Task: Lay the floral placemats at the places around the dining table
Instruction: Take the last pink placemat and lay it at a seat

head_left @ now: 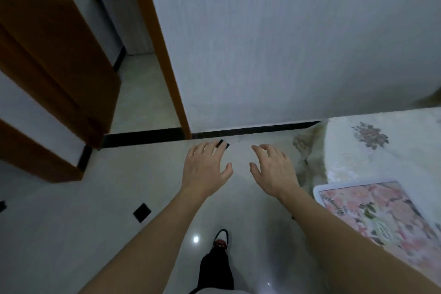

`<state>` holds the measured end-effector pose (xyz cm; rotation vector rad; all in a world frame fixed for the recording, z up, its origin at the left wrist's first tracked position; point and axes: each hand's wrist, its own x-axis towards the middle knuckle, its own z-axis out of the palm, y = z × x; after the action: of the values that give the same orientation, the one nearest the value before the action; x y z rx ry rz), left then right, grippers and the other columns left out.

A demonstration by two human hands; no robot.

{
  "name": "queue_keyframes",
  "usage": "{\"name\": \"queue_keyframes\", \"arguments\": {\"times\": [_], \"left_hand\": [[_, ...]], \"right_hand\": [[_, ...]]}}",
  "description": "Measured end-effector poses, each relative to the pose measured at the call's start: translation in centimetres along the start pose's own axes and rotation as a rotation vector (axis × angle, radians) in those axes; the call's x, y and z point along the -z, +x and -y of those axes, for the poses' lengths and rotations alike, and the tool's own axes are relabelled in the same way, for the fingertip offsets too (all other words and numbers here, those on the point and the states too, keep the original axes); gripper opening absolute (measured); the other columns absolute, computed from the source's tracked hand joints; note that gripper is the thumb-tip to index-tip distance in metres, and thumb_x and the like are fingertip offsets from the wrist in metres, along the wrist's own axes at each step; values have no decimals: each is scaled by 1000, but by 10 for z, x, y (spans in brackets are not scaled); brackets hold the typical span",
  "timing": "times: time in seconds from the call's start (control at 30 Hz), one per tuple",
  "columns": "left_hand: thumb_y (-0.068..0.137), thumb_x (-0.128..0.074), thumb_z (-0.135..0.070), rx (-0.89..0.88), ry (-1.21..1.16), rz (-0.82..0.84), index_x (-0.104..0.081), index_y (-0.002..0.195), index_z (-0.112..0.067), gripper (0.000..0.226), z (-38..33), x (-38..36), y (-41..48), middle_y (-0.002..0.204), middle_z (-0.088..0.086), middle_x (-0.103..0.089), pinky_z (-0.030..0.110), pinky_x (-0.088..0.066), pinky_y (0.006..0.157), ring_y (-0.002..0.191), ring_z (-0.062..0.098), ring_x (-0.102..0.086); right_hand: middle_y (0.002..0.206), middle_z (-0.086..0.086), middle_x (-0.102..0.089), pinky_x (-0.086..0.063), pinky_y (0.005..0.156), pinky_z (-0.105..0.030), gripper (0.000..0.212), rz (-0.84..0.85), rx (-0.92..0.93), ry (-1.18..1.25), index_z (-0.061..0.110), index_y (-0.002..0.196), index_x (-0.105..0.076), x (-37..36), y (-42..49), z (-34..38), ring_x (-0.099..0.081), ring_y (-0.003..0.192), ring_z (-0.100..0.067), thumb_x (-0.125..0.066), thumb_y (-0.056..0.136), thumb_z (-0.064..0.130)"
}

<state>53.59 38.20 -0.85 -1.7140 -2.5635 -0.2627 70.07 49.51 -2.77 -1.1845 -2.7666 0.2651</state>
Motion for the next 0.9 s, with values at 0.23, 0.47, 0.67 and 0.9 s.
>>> {"name": "queue_keyframes", "arguments": {"times": [0.23,0.47,0.67,0.9], "left_hand": [[84,-43,-54,-367,-64,60,-57,132,-22,60,-33,-24,119,133,0,-61,40,-44,99,119,22,-57],[82,-46,-52,-783,-113,153,-60,130,-20,59,-128,-52,172,128,2,-64,41,-47,93,112,24,-60],[80,-48,-51,-1059,-128,204,-60,129,-19,59,-216,-74,172,127,5,-65,45,-48,95,114,28,-60],[80,-36,-58,-1160,-111,290,-61,130,-18,68,-291,-101,154,124,5,-67,42,-51,87,104,29,-64]], "right_hand": [[142,-5,-50,-37,102,-40,51,-65,-379,-13,21,142,-44,18,30,-48,-47,128,-25,-46,95,42],[135,-8,-57,-40,102,-43,49,-173,-806,-29,19,135,-53,28,-37,-97,-52,124,-28,-46,92,41],[143,-7,-50,-38,106,-44,50,-168,-1157,-37,22,142,-45,26,-130,-126,-47,129,-28,-48,95,42],[137,-11,-54,-45,97,-43,49,-275,-1438,71,17,139,-49,15,-206,-159,-53,121,-29,-51,95,37]]}}
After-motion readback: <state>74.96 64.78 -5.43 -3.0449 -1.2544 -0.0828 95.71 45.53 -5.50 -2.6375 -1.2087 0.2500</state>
